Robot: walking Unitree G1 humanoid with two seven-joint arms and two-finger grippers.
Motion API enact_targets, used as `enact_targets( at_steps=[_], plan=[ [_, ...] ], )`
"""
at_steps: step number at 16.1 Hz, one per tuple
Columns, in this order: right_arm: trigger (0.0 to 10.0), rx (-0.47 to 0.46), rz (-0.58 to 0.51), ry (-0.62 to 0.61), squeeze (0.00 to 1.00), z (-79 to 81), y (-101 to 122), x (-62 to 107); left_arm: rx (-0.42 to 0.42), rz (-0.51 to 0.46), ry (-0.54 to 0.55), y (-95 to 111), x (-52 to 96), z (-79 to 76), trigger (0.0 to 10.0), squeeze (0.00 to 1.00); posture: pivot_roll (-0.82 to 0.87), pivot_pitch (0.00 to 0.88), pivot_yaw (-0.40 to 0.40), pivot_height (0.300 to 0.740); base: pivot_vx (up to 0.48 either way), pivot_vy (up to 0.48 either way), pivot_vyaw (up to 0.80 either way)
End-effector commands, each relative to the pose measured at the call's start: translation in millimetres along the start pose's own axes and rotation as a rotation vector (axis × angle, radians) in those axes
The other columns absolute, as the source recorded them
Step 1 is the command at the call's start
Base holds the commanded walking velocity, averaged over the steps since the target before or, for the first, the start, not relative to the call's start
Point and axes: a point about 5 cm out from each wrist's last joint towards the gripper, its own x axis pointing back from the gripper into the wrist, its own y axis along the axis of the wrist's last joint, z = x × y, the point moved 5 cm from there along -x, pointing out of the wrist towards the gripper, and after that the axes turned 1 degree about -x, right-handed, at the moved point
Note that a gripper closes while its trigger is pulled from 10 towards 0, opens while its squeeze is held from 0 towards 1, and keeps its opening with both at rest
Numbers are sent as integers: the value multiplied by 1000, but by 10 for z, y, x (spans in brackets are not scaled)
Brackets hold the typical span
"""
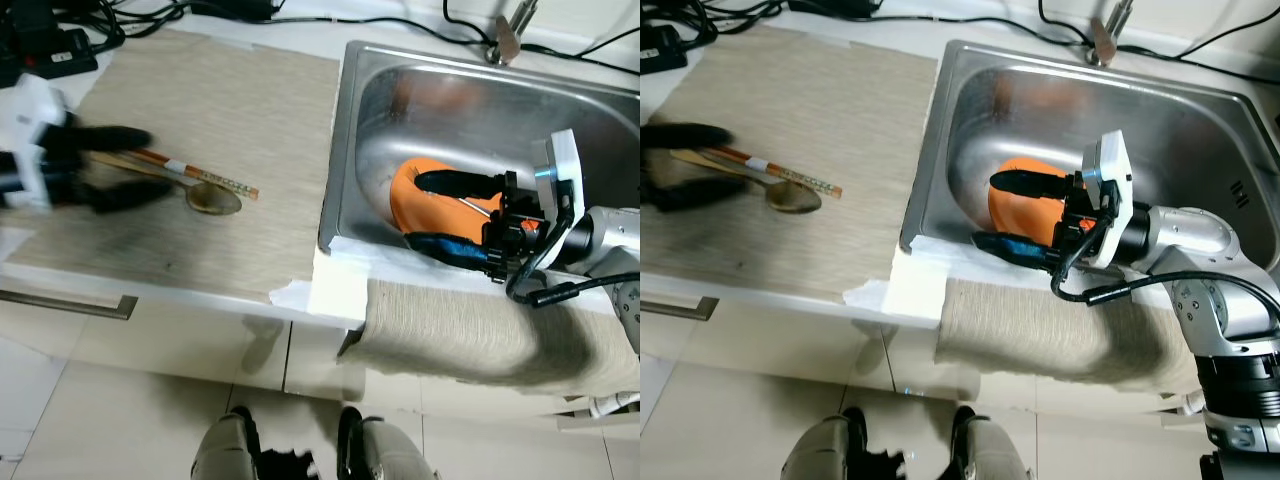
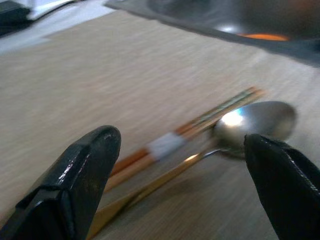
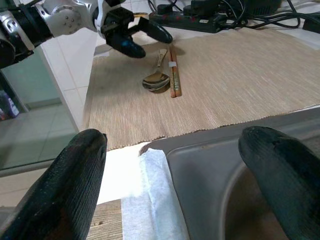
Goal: Kitchen organization
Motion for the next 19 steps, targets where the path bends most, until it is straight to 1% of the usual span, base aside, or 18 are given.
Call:
enact_targets(
  at_steps=[1, 3, 4, 6, 8, 10, 14, 15, 16, 18, 19],
  plan=[
    [10000, 13, -4, 3, 1000, 12, 29, 14, -23, 51, 54, -51, 63, 97, 10000, 0, -140, 214, -76, 740, 0, 0, 0],
    [10000, 18, -5, 0, 1000, 0, 35, 16, -2, 86, 94, -147, 108, 164, 10000, 0, -145, 208, -77, 740, 0, 0, 0],
    [10000, 20, -5, -3, 1000, -3, 40, 22, 4, 103, 100, -190, 136, 165, 10000, 0, -148, 209, -77, 740, 0, 0, 0],
    [10000, 25, -2, -7, 1000, -8, 52, 34, 6, 119, 71, -235, 108, 106, 10000, 0, -152, 205, -80, 740, 0, 0, 0],
    [10000, 36, -4, -14, 1000, -28, 81, 42, 1, 100, 30, -218, 8, 30, 10000, 0, -156, 197, -80, 740, 0, 0, 0],
    [10000, 42, -4, -17, 1000, -39, 90, 42, -6, 85, 9, -190, -60, -5, 10000, 0, -157, 194, -79, 740, 0, 0, 0],
    [10000, 51, -8, -25, 1000, -50, 106, 41, -19, 52, -49, -151, -257, -76, 10000, 0, -161, 195, -76, 740, 0, 0, 0],
    [10000, 54, -9, -29, 1000, -58, 116, 44, -20, 39, -56, -133, -317, -88, 10000, 0, -161, 195, -73, 740, 0, 0, 0],
    [10000, 57, -11, -31, 1000, -65, 130, 49, -24, 33, -68, -129, -408, -113, 10000, 0, -161, 194, -70, 740, 0, 0, 0],
    [10000, 62, -15, -38, 1000, -79, 131, 47, -26, 30, -59, -130, -481, -116, 10000, 0, -159, 192, -63, 740, 0, 0, 0],
    [10000, 61, -19, -40, 1000, -76, 124, 42, -24, 12, -13, -98, -566, -72, 10000, 0, -159, 193, -62, 740, 0, 0, 0]
  ],
)
